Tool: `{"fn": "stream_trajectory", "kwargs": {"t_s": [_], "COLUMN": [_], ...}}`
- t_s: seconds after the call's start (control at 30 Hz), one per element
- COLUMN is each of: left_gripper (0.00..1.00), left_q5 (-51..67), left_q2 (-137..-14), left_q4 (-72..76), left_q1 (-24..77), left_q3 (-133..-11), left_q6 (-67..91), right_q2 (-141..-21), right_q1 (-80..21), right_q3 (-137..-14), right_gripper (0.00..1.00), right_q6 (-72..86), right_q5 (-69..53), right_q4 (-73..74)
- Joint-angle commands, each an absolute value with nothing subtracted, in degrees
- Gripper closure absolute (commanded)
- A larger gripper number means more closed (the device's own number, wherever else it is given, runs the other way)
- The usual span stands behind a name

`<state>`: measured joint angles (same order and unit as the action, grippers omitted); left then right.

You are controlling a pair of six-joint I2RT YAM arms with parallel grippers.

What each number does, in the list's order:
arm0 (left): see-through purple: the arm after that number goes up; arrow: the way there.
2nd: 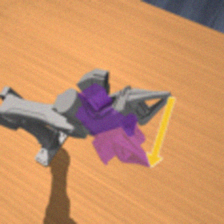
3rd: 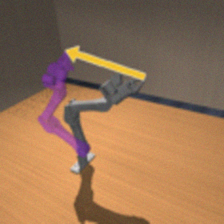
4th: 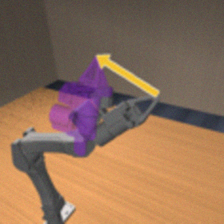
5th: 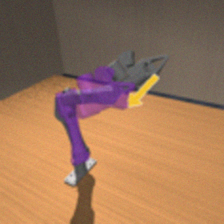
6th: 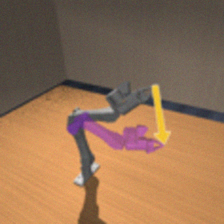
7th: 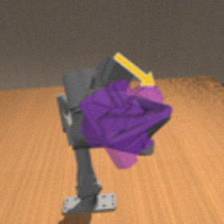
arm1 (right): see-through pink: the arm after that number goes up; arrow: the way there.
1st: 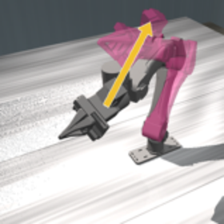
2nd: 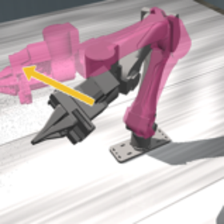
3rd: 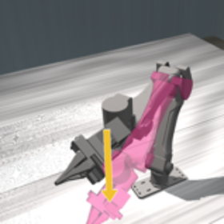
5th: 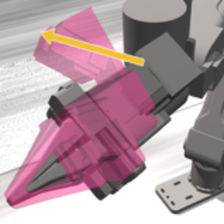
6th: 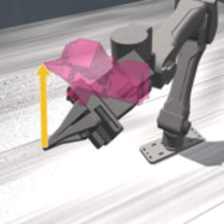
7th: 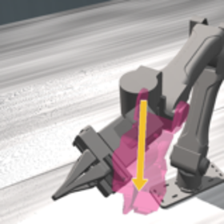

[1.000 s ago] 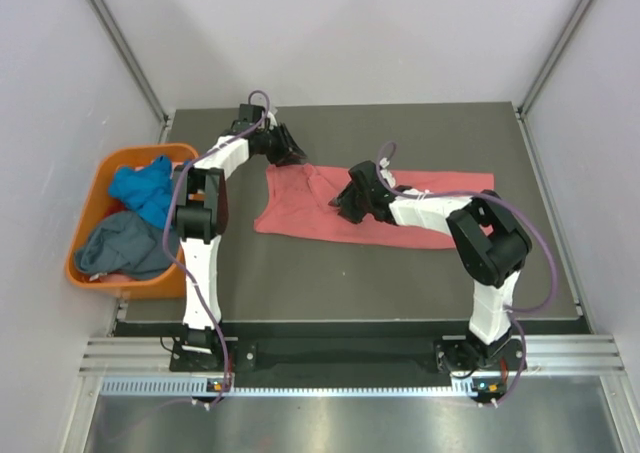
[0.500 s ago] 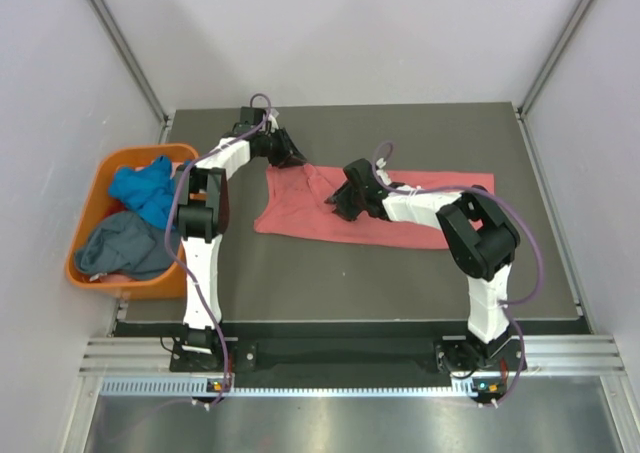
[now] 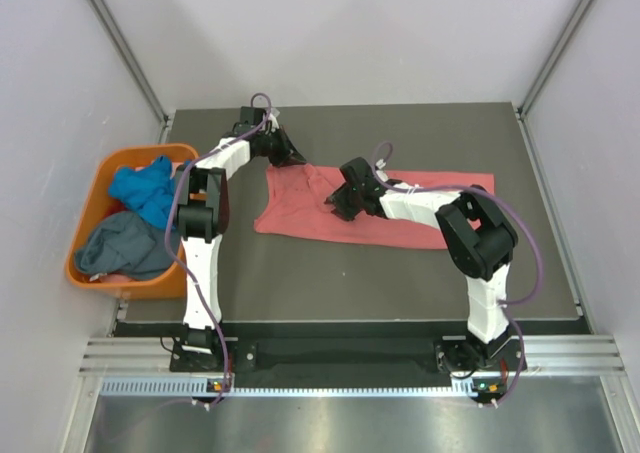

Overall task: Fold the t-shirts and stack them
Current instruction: Fold the tshirt

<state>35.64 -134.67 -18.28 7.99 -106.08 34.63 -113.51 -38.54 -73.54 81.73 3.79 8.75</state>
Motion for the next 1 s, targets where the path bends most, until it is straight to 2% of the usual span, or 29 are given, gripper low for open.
{"fn": "stream_trajectory", "kwargs": {"t_s": [0.0, 0.07, 0.17, 0.2, 0.23, 0.33, 0.67, 0.9, 0.97], "left_gripper": [1.00, 1.00, 1.00, 1.00, 1.00, 1.00, 1.00, 1.00, 0.81], "left_q5": [37.2, 37.3, 37.1, 37.1, 37.1, 36.4, 29.7, 29.2, 28.2], "left_q2": [-134.5, -134.5, -134.1, -134.0, -133.9, -133.4, -128.9, -127.1, -126.4], "left_q4": [-15.6, -15.7, -15.9, -16.2, -16.2, -16.9, -19.4, -21.3, -23.0], "left_q1": [8.1, 8.1, 8.1, 8.1, 8.2, 8.1, 8.1, 8.1, 8.1], "left_q3": [-107.9, -107.9, -107.8, -107.8, -107.8, -107.6, -103.5, -102.7, -102.8], "left_q6": [34.8, 34.9, 34.9, 34.9, 34.9, 34.8, 34.7, 32.7, 30.9], "right_q2": [-114.3, -114.4, -114.3, -114.3, -113.8, -112.5, -106.6, -105.6, -105.5], "right_q1": [-39.7, -39.7, -39.7, -39.7, -39.7, -39.5, -38.2, -37.6, -37.5], "right_q3": [-76.6, -76.6, -75.9, -75.9, -75.9, -74.9, -69.6, -66.8, -66.4], "right_gripper": [0.64, 0.65, 0.75, 0.85, 0.90, 0.99, 1.00, 1.00, 1.00], "right_q6": [84.4, 84.8, 83.9, 83.5, 83.1, 81.4, 77.6, 76.8, 76.7], "right_q5": [6.5, 6.8, 7.3, 7.7, 8.1, 8.9, 9.5, 7.2, 6.9], "right_q4": [12.6, 12.8, 11.1, 11.0, 11.0, 9.3, 6.2, 3.9, 3.5]}}
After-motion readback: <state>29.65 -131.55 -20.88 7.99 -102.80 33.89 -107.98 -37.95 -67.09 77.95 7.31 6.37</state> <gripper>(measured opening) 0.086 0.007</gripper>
